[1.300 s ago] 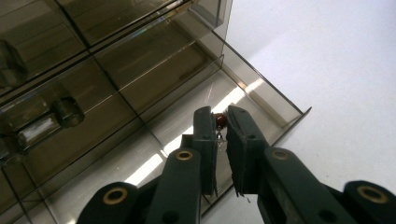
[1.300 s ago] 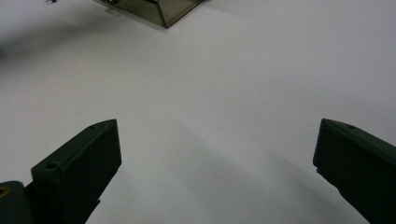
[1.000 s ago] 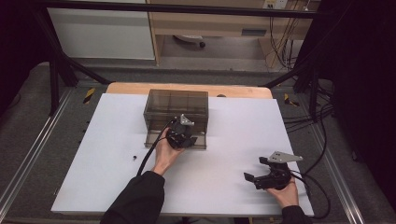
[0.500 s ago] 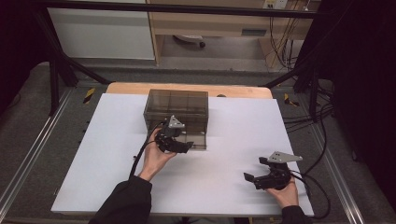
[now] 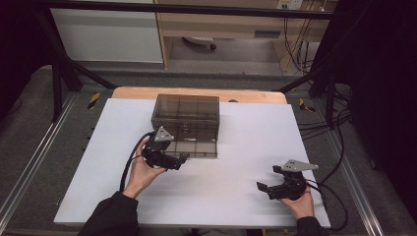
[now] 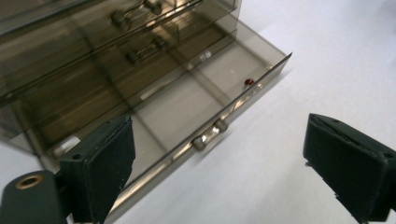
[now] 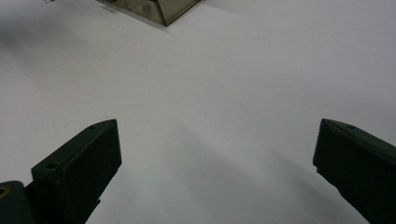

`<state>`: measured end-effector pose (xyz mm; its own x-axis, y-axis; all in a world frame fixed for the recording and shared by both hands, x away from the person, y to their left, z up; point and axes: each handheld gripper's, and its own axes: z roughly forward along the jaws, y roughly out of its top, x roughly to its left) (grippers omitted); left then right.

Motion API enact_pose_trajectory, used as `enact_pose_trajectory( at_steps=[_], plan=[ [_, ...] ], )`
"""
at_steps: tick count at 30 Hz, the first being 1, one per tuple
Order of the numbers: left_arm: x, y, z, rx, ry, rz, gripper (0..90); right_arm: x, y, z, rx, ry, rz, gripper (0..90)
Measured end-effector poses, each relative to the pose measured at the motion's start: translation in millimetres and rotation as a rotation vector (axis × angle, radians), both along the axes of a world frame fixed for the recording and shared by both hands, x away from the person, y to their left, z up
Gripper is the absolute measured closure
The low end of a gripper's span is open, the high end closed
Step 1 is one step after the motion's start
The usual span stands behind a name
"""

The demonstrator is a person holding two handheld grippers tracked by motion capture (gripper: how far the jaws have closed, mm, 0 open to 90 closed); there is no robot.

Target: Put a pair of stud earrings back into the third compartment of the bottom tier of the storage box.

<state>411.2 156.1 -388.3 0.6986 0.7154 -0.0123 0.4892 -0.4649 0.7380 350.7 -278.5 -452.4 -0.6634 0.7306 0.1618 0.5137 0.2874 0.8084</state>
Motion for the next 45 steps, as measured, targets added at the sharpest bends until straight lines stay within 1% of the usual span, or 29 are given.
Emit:
enact_pose_trajectory(
  at_steps=[2, 3, 4, 5, 6, 8, 9, 10, 11, 12, 13, 14, 15, 17, 18, 21, 28, 29, 30, 34, 35, 38, 39, 40, 41, 42, 43, 44, 45],
  plan=[
    [-2.3, 6.4, -1.6, 0.007, 0.000, 0.007, 7.3, -0.1, 0.1, 0.0, 0.002, 0.000, -0.002, 1.5],
    [-4.6, 12.4, -2.8, 0.005, 0.000, 0.008, 6.6, -0.1, 0.0, 0.1, 0.002, -0.001, -0.002, 1.5],
    [-4.6, 12.4, -2.8, 0.005, 0.000, 0.008, 6.6, -0.1, 0.0, 0.1, 0.002, -0.001, -0.002, 1.5],
    [-7.1, 18.7, -3.8, -0.001, -0.004, 0.013, 6.5, 0.0, 0.0, 0.0, 0.001, -0.001, -0.002, 1.5],
    [-7.1, 18.7, -3.8, -0.001, -0.004, 0.013, 6.5, 0.0, 0.0, 0.0, 0.001, -0.001, -0.002, 1.5],
    [-9.3, 25.4, -4.9, -0.005, -0.007, 0.017, 6.5, -0.1, 0.0, 0.0, 0.001, -0.001, -0.002, 1.5],
    [-11.3, 31.8, -6.2, -0.005, -0.012, 0.019, 6.5, -0.1, 0.0, 0.1, 0.001, -0.001, -0.002, 1.5],
    [-11.3, 31.8, -6.2, -0.005, -0.012, 0.019, 6.4, -0.1, 0.0, 0.1, 0.001, -0.001, -0.002, 1.5],
    [-11.8, 35.0, -7.0, -0.003, -0.021, 0.013, 6.4, -0.1, -0.1, 0.1, 0.001, -0.001, -0.002, 1.5],
    [-10.6, 37.9, -8.3, -0.008, -0.039, -0.018, 6.3, -0.1, -0.1, 0.1, 0.001, -0.001, -0.003, 1.5],
    [-14.1, 41.6, -8.3, 0.013, -0.023, 0.022, 6.3, -0.1, 0.0, 0.1, 0.001, -0.001, -0.002, 1.5],
    [-16.4, 47.6, -10.3, 0.022, -0.025, 0.026, 6.3, -0.1, 0.0, 0.1, 0.001, 0.000, -0.002, 1.6],
    [-16.4, 47.6, -10.3, 0.022, -0.025, 0.026, 6.3, -0.1, 0.0, 0.1, 0.001, 0.000, -0.002, 1.6],
    [-20.5, 56.3, -13.5, 0.039, -0.013, 0.064, 6.5, 0.0, 0.0, 0.0, 0.000, 0.002, -0.001, 1.5],
    [-20.5, 56.3, -13.5, 0.039, -0.013, 0.064, 6.6, 0.0, 0.0, 0.0, 0.000, 0.002, -0.001, 1.5],
    [-24.2, 66.4, -19.2, 0.059, -0.007, 0.100, 6.8, -0.2, 0.0, 0.0, -0.001, 0.003, -0.002, 1.5],
    [-27.2, 79.2, -28.5, 0.081, 0.004, 0.132, 8.1, 0.0, 0.1, -0.1, -0.001, 0.003, -0.002, 1.5],
    [-27.2, 84.0, -31.1, 0.077, 0.015, 0.150, 9.5, -0.2, 0.0, 0.1, 0.001, 0.001, -0.003, 1.5],
    [-27.2, 84.0, -31.1, 0.077, 0.015, 0.150, 10.3, -0.2, 0.0, 0.1, 0.001, 0.001, -0.003, 1.5],
    [-27.1, 92.1, -35.1, 0.068, 0.024, 0.179, 15.3, 0.2, 0.5, -0.5, -0.002, 0.005, -0.002, 1.5],
    [-26.9, 94.1, -37.6, 0.075, 0.029, 0.189, 20.3, 0.0, 0.6, -0.6, -0.001, 0.005, -0.002, 1.5],
    [-26.1, 95.5, -40.1, 0.079, 0.036, 0.193, 26.3, 0.0, 0.4, -0.4, 0.000, 0.004, -0.003, 1.5],
    [-25.7, 95.7, -41.3, 0.082, 0.040, 0.198, 26.3, 0.0, 0.4, -0.3, 0.000, 0.005, -0.004, 1.5],
    [-25.2, 96.0, -42.3, 0.083, 0.045, 0.202, 29.1, 0.0, 0.4, -0.4, 0.000, 0.004, -0.003, 1.5],
    [-24.8, 96.4, -43.1, 0.084, 0.045, 0.206, 34.4, -0.1, 0.4, -0.3, -0.001, 0.005, -0.003, 1.5],
    [-24.2, 97.0, -44.4, 0.083, 0.048, 0.218, 37.0, 0.0, 0.3, -0.3, -0.001, 0.004, -0.003, 1.5],
    [-24.2, 97.0, -44.4, 0.083, 0.048, 0.218, 38.8, 0.1, 0.2, -0.2, -0.001, 0.003, -0.001, 1.5],
    [-24.0, 97.2, -45.0, 0.083, 0.053, 0.221, 38.8, 0.1, 0.2, -0.2, -0.001, 0.003, -0.001, 1.5],
    [-23.4, 97.0, -46.3, 0.088, 0.057, 0.227, 43.1, -0.1, 0.4, -0.3, -0.001, 0.005, -0.003, 1.5]
  ],
)
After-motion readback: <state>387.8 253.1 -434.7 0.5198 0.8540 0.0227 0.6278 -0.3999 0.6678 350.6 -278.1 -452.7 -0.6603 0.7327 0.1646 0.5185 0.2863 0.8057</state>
